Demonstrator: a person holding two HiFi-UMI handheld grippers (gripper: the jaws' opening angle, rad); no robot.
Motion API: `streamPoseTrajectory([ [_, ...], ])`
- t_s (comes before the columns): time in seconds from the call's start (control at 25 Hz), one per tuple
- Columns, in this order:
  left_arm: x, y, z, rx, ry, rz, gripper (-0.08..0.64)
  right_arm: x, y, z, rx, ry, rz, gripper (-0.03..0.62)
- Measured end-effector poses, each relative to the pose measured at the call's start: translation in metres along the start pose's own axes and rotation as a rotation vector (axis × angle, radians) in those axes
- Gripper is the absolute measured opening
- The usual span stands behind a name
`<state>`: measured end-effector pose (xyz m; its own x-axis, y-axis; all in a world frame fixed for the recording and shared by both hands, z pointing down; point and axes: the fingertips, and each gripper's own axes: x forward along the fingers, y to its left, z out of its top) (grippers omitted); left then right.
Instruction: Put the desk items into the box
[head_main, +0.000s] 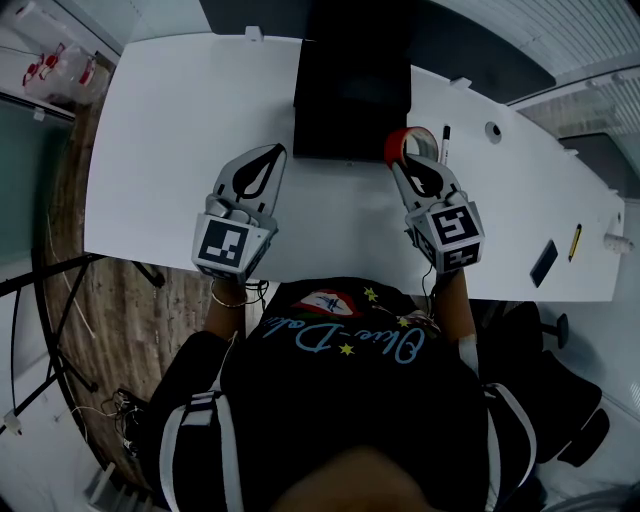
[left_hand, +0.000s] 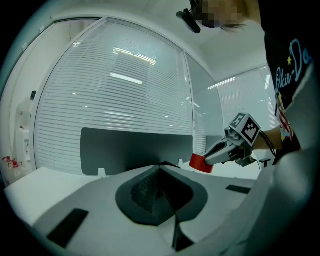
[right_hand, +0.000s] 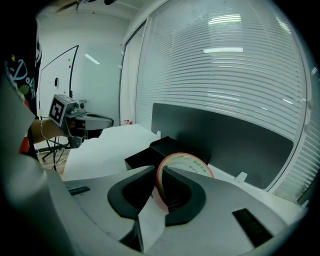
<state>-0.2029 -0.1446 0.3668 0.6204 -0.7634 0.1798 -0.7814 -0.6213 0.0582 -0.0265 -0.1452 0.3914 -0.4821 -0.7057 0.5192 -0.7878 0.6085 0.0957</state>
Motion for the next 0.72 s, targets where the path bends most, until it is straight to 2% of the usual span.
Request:
streamPoseTrajectory([
  [0.24,-0.003,0.015,-0.004,-0.002,0.005,-0.001,0.0,0.014,0.008,0.003,-0.004,0.014,0.011,0.051],
  [0.44,-0.004,0.025,-0.005,-0.004,0.008,-0.007,0.0,0.021,0.011,0.005,-0.071,0.058,0.023,0.051],
  [0.6,-0.003,0.03,-0.007,-0.005,0.015,-0.018,0.0,0.03,0.016,0.011,-0.007,0.026,0.019,0.051],
  [0.72,-0.001,0.033,-0.009,-0.006,0.022,-0.024,0.0,0.037,0.018,0.011,-0.017,0.042,0.028,0.051],
])
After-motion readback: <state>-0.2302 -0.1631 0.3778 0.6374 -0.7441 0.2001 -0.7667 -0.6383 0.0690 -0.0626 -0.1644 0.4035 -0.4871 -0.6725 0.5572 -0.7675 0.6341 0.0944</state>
